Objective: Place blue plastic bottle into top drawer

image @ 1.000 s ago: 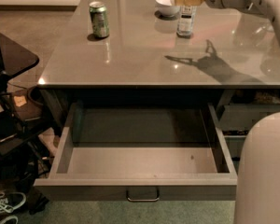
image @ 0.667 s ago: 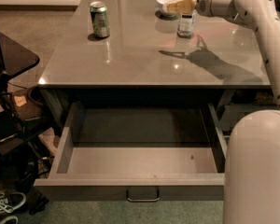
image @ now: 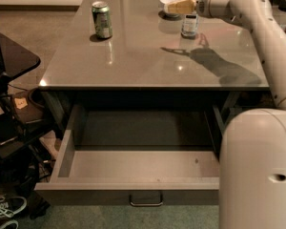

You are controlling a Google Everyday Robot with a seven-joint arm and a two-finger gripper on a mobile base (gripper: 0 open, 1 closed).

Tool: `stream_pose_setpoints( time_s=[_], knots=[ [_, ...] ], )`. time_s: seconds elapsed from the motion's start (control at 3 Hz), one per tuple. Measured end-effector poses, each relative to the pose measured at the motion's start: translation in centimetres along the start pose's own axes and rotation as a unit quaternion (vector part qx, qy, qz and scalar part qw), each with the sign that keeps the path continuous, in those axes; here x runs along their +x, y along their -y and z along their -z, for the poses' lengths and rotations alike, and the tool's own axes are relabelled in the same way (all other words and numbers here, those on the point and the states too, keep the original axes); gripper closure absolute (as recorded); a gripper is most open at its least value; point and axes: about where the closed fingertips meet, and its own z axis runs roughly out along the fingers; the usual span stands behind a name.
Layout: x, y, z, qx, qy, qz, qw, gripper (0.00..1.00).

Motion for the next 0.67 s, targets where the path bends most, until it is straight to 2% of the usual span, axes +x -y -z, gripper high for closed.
stream_pose_setpoints(
  time_s=[0.33, 0.67],
  knots=[
    [-0.12, 0.89, 0.32, 0.013, -0.003, -0.031, 0.9994, 0.0],
    [-0.1, 0.75, 0.2, 0.011, -0.003, -0.032, 0.9994, 0.0]
  ],
)
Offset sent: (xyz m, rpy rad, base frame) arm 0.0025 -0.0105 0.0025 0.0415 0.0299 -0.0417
